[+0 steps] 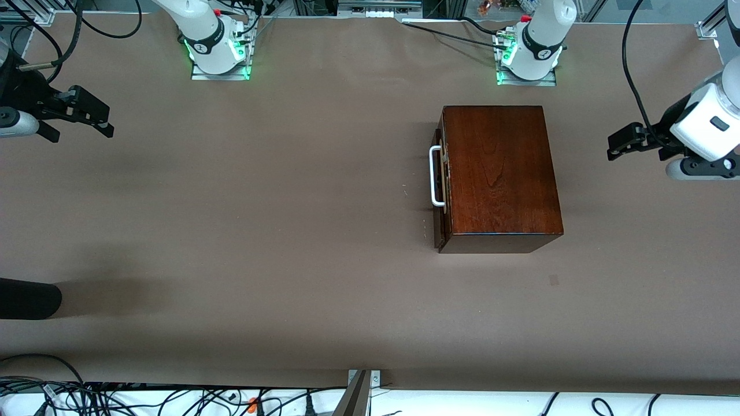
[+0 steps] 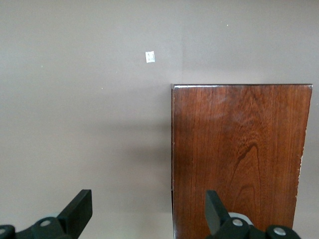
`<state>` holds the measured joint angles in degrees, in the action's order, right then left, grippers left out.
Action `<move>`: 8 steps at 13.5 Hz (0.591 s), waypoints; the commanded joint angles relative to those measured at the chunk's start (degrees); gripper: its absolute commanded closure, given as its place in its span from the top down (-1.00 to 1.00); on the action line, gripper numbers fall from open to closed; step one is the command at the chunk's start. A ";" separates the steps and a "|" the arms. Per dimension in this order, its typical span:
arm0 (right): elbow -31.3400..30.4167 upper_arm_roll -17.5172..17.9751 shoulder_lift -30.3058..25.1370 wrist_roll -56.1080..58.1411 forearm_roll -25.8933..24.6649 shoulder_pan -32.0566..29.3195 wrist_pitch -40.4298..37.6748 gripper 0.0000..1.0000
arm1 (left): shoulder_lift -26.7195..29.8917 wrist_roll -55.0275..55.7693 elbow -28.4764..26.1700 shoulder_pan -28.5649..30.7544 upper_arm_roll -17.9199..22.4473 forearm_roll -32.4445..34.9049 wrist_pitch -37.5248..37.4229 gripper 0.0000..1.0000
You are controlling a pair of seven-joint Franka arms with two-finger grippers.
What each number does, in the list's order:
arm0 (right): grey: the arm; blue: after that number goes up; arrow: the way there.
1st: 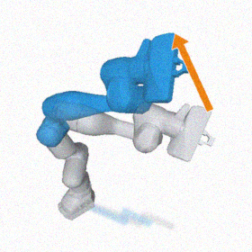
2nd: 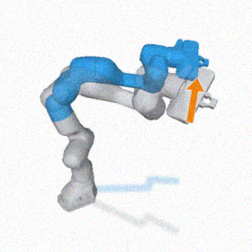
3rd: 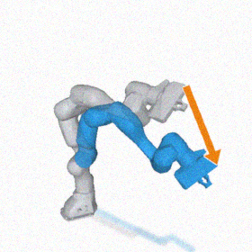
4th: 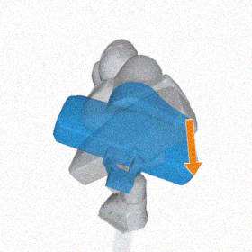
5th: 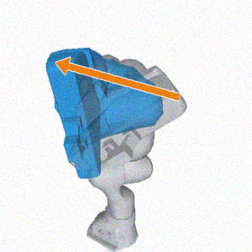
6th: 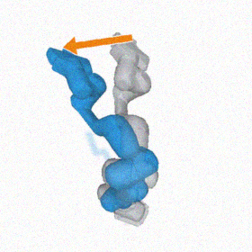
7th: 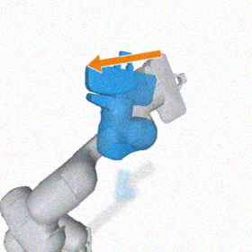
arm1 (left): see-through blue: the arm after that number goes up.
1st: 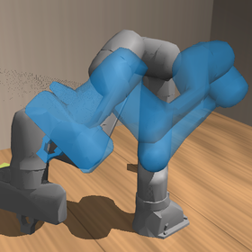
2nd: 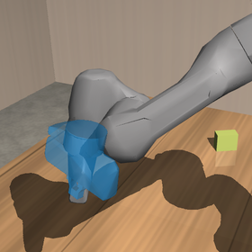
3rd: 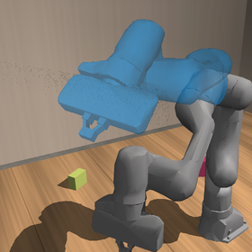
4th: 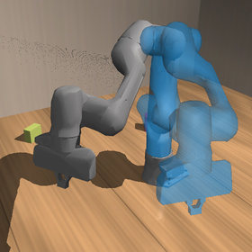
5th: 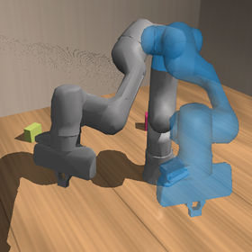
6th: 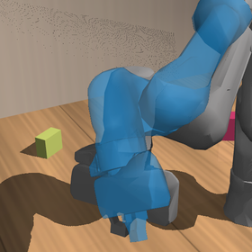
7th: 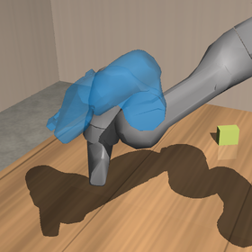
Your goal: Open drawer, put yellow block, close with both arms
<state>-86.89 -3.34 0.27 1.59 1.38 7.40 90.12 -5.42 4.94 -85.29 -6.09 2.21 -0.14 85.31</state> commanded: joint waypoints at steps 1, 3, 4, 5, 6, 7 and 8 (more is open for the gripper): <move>1.20 0.27 0.35 -0.36 0.29 -0.54 -0.65 1.00 | 6.11 -0.99 -7.24 -0.06 -0.19 -1.35 2.05 1.00; 1.20 0.27 0.35 -0.36 0.29 -0.46 -0.65 1.00 | 7.53 -0.99 -8.31 -0.06 -0.28 -1.88 2.40 1.00; 1.20 0.27 0.35 -0.36 0.29 -0.54 -0.65 1.00 | 7.45 -0.99 -7.97 -0.06 -0.37 -1.97 2.31 1.00; 1.20 0.27 0.35 -0.36 0.29 -0.46 -0.56 1.00 | 7.27 -0.90 -7.70 -0.06 -0.37 -1.97 2.31 1.00; 1.20 0.27 0.35 -0.36 0.29 -0.54 -0.65 1.00 | 7.18 -0.90 -7.61 -0.06 -0.37 -1.97 2.31 1.00; 1.20 0.27 0.35 -0.36 0.29 -0.54 -0.65 1.00 | 7.01 -0.90 -7.44 -0.06 -0.37 -1.97 2.31 1.00; 1.20 0.27 0.35 -0.36 0.29 -0.46 -0.56 1.00 | 7.01 -0.90 -7.43 0.03 -0.37 -1.97 2.31 1.00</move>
<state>-86.88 -3.34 0.27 1.60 1.38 7.40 90.12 0.47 4.94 -91.30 -6.24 1.84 -0.60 86.56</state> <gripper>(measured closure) 0.000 0.000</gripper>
